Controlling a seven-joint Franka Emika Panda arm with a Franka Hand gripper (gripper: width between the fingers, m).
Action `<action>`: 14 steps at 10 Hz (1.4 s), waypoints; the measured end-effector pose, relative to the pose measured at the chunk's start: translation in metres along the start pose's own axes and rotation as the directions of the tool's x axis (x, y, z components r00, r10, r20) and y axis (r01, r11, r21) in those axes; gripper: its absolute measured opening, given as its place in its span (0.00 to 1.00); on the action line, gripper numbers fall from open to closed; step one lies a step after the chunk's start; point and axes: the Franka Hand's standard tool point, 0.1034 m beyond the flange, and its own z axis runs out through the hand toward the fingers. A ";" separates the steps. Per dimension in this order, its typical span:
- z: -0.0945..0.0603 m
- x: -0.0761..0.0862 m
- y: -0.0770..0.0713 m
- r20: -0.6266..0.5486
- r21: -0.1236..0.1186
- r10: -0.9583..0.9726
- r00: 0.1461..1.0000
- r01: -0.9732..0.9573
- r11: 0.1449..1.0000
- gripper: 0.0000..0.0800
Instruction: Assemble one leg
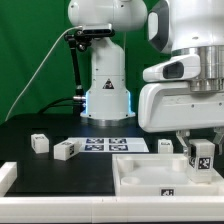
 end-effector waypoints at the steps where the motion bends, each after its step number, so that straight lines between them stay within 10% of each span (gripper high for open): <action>1: 0.001 -0.001 0.003 -0.014 0.014 0.161 0.987 -0.161 0.987 0.37; 8: 0.002 -0.006 0.007 -0.044 0.096 0.853 0.520 -0.848 0.522 0.37; 12: 0.001 -0.006 0.009 0.005 0.118 0.973 0.232 -0.966 0.230 0.38; 14: 0.001 -0.006 0.008 0.007 0.118 0.974 0.225 -0.968 0.223 0.38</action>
Offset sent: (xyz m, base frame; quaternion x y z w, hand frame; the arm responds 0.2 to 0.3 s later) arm -0.0085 -0.0001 -0.0071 0.0173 0.0117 0.3185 0.9477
